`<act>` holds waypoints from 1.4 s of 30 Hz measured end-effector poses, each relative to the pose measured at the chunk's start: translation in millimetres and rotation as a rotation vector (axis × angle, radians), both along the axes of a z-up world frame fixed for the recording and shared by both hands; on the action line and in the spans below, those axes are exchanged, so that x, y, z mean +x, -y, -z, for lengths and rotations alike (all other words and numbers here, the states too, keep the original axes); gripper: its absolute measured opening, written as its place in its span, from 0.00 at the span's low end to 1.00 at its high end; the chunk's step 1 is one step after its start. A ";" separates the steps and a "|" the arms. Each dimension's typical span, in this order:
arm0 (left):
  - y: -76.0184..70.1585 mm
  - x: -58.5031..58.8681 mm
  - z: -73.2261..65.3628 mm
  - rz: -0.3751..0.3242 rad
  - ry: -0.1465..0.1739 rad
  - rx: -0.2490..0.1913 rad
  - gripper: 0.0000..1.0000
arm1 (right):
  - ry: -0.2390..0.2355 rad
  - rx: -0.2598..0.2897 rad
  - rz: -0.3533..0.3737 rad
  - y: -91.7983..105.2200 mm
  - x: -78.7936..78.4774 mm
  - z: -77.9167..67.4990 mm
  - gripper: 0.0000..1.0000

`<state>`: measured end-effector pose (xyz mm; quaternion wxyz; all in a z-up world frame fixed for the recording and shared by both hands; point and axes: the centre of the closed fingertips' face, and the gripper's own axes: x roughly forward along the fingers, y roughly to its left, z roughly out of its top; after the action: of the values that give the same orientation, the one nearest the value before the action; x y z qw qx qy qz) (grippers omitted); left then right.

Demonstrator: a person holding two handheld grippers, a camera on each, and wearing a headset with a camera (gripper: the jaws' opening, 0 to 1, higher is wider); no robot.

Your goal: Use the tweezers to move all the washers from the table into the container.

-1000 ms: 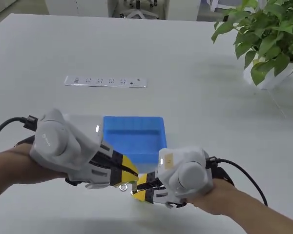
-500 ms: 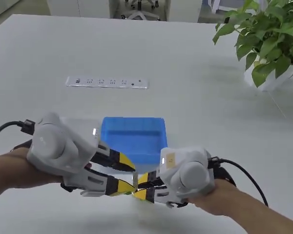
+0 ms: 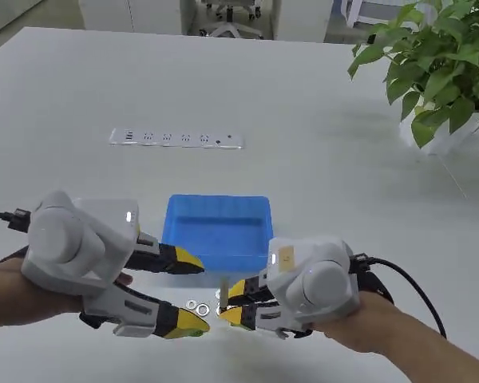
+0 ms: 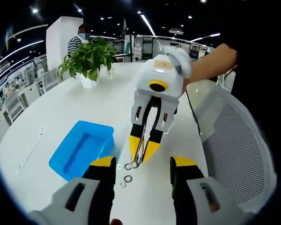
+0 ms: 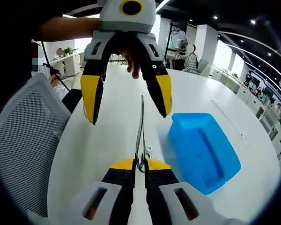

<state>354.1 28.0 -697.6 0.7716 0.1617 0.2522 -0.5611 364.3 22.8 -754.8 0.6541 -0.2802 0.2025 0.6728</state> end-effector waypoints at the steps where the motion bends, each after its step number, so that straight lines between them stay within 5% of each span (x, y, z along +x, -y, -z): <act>1: -2.3 0.6 0.1 -0.009 0.003 -0.003 0.53 | 0.005 0.001 0.000 0.4 0.5 -1.8 0.08; 25: -27.0 7.0 -12.8 -0.221 0.001 -0.114 0.83 | 0.022 0.024 -0.010 2.2 11.4 -36.1 0.08; 42: -38.0 10.4 -23.0 -0.282 0.020 -0.144 0.96 | 0.061 0.060 -0.005 -2.5 43.4 -59.1 0.08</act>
<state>364.5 66.0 -674.6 0.8550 0.0746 0.2238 -0.4619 407.7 25.4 -695.7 0.6664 -0.2812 0.1615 0.6714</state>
